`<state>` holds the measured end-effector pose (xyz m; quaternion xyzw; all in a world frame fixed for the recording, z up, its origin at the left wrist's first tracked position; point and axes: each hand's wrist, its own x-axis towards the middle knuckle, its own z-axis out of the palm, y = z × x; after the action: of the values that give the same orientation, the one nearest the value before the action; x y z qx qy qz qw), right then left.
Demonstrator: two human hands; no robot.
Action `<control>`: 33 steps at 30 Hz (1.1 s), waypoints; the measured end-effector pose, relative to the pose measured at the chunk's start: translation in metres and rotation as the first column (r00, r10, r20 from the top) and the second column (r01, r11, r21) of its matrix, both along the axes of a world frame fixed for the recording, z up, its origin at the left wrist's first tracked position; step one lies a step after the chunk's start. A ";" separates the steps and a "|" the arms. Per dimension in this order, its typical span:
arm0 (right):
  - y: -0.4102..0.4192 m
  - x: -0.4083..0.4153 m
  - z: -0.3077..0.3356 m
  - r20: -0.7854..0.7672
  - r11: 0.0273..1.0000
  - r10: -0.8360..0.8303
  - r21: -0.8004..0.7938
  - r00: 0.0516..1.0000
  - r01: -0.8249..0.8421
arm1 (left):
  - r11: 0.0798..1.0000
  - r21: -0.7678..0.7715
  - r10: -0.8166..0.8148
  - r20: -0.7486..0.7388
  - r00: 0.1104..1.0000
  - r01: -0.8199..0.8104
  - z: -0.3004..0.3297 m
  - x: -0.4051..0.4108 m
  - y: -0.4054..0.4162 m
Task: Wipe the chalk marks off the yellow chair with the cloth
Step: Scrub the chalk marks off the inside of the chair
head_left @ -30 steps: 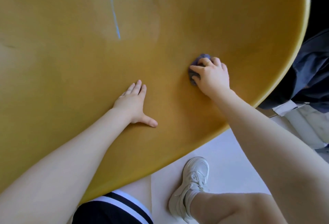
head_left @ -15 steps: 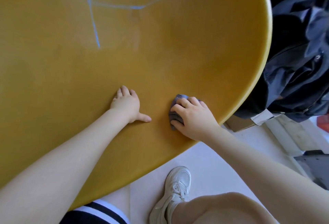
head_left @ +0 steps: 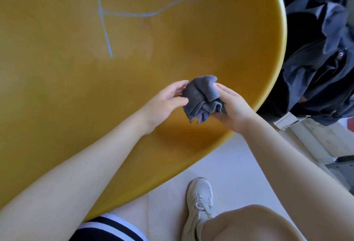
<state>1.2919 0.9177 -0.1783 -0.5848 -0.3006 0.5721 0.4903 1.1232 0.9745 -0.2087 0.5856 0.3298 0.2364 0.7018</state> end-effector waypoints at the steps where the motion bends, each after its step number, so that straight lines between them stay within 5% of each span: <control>1: -0.002 -0.002 0.000 -0.056 1.000 -0.011 -0.026 0.998 0.010 | 0.998 -0.053 0.027 0.012 1.000 -0.026 0.001 -0.001 0.000; 7: -0.001 -0.015 -0.005 -0.303 0.973 -0.150 -0.216 0.941 0.085 | 0.984 -0.167 0.058 0.004 0.998 -0.056 -0.010 -0.018 -0.002; 10: 0.001 -0.020 -0.011 -0.081 0.980 0.001 -0.197 0.997 -0.017 | 0.983 -0.149 0.105 -0.043 0.993 -0.111 -0.013 -0.026 -0.001; 12: 0.002 -0.021 -0.017 0.236 0.992 0.099 -0.098 0.967 -0.078 | 0.980 -0.136 0.132 -0.091 0.987 -0.143 -0.015 -0.028 0.000; 14: 0.003 -0.028 -0.020 0.649 0.999 0.040 -0.002 0.760 -0.050 | 0.972 -0.151 0.164 -0.127 0.978 -0.182 -0.016 -0.025 -0.001; 16: 0.003 -0.040 -0.021 0.881 0.991 -0.093 0.129 0.465 -0.046 | 0.939 -0.269 0.200 -0.086 0.976 -0.216 -0.016 -0.019 -0.003; 18: 0.000 -0.049 -0.027 0.946 0.967 -0.153 0.203 0.284 -0.155 | 0.863 -0.450 0.269 0.029 0.963 -0.227 -0.014 -0.013 -0.005; 23: -0.006 -0.049 -0.039 0.995 0.926 -0.084 0.099 0.055 -0.366 | 0.773 -0.627 0.288 0.204 0.936 -0.101 -0.014 -0.011 -0.007; 26: -0.005 -0.044 -0.040 0.966 0.921 -0.120 0.022 -0.229 -0.389 | 0.828 -0.556 0.067 0.221 0.973 0.069 -0.015 -0.009 -0.008; 29: 0.003 -0.027 -0.034 0.925 0.881 -0.241 0.082 -0.292 -0.467 | 0.930 -0.358 -0.069 0.056 0.996 0.085 -0.021 -0.007 -0.003; 31: 0.010 -0.007 -0.024 0.892 0.866 -0.256 0.040 -0.373 -0.499 | 0.994 -0.082 -0.088 -0.255 0.963 0.069 -0.030 -0.007 0.008; 33: 0.017 0.006 -0.015 0.887 0.876 -0.214 -0.012 -0.410 -0.482 | 0.933 0.240 -0.037 -0.676 0.736 0.267 -0.044 -0.007 0.018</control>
<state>1.2983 0.9343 -0.1934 -0.6239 -0.7554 -0.1955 0.0427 1.1161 0.9928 -0.2524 0.7624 0.4637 0.0053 0.4514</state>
